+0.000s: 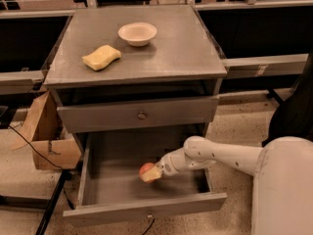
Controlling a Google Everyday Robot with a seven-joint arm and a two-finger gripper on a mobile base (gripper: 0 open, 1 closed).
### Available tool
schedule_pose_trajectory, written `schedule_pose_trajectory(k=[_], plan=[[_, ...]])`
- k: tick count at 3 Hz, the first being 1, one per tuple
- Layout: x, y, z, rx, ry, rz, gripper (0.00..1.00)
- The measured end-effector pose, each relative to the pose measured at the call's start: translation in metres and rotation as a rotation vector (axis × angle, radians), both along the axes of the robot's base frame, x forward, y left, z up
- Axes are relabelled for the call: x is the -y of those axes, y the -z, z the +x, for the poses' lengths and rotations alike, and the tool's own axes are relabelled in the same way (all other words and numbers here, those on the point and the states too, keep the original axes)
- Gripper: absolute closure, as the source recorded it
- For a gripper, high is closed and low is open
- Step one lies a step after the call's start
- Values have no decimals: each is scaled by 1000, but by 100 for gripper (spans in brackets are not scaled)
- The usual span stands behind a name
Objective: Place apple into middle drawer
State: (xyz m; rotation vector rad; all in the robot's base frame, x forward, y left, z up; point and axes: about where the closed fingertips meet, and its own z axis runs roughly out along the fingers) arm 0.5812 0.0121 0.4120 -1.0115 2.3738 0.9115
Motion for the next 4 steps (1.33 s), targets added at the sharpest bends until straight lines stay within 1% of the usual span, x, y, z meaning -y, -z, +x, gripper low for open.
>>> schedule_pose_trajectory(k=[1,2,3,4], plan=[[-2,24,-4,-26,-10,-7,100],[-3,25,-4,-27,-11,-7,100],[-8,-2,-1,31,-49,64,82],[-16,-38,7,130,-96,153,57]])
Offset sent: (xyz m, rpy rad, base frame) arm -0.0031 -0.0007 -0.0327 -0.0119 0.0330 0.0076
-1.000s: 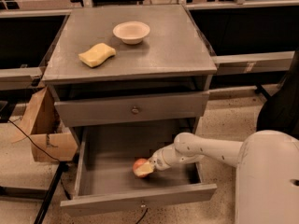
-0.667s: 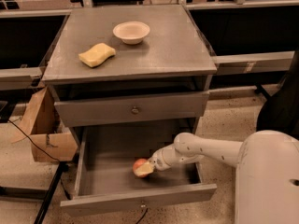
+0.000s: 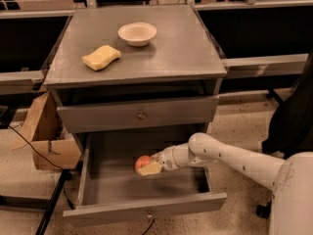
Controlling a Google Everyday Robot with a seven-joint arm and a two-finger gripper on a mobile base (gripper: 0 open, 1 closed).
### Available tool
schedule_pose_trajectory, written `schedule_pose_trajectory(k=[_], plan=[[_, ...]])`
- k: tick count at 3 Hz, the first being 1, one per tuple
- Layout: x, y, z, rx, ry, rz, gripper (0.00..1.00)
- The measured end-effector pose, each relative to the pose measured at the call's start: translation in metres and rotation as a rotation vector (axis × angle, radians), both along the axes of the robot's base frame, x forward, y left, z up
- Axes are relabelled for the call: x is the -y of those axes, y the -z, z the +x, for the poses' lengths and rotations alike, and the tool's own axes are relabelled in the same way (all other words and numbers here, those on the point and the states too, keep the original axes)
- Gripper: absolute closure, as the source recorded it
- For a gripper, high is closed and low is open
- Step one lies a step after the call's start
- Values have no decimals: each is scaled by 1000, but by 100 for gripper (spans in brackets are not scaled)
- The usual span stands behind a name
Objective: Place apple into middle drawer
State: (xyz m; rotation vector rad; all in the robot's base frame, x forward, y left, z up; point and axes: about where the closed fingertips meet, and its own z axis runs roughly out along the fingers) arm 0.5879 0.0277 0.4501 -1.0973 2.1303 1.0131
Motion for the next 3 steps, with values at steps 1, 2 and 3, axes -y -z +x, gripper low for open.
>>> schedule_pose_trajectory(k=[1,2,3], plan=[[-2,-15,3,52,-21,38,34],[-4,-21,5,79,-34,53,11],[-4,-21,5,80,-35,53,0]])
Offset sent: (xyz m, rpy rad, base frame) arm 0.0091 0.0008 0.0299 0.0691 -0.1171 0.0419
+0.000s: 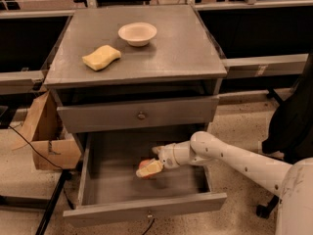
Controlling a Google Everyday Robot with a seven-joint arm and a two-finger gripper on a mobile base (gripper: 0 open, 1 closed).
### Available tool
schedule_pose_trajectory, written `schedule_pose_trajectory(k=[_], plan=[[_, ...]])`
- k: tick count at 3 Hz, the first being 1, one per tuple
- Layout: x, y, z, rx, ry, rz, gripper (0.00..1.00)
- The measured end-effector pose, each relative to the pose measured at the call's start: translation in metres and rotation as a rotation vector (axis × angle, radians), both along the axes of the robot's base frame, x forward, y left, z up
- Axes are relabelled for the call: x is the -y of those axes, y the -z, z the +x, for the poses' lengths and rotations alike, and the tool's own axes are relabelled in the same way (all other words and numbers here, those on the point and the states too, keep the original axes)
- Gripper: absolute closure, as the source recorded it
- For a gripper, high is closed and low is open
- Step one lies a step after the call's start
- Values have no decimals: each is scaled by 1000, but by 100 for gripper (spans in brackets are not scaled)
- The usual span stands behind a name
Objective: Place apple into middle drawer
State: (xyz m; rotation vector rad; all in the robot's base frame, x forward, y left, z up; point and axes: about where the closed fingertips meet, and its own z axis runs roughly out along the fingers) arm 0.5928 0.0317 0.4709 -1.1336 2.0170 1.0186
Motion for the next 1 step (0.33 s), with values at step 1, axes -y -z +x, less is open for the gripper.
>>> schedule_pose_trajectory(k=[1], plan=[[0,0,0,0,0,0,0]])
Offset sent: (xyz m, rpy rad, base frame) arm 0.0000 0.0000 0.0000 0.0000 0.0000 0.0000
